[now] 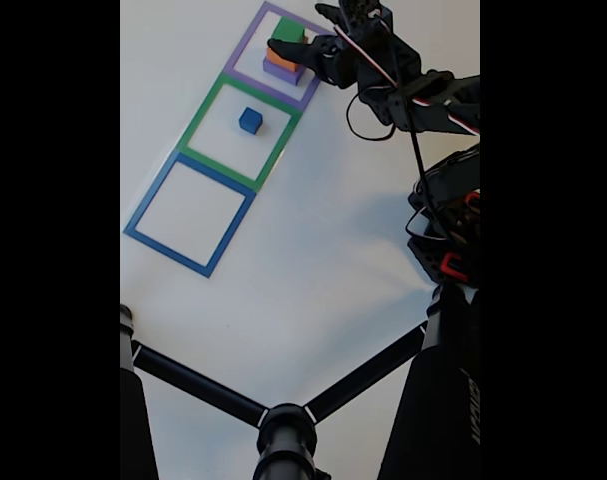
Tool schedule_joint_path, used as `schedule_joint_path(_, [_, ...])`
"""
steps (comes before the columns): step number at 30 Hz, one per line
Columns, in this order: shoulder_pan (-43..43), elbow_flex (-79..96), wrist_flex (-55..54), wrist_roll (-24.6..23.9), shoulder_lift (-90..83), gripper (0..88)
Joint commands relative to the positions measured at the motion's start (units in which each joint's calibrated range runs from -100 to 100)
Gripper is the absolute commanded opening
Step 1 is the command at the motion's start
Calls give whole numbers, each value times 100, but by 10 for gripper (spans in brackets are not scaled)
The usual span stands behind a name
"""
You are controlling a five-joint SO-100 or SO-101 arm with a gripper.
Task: Tower of hanoi
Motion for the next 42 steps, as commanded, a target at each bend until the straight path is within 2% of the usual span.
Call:
schedule_joint_path(1, [-19, -65, -472, 0, 160, 352])
schedule_joint_path(18, [-268, -219, -1007, 0, 847, 332])
schedule_joint_path(34, [-412, -465, -1112, 0, 1129, 172])
schedule_joint_path(42, [-412, -565, -1136, 0, 1267, 131])
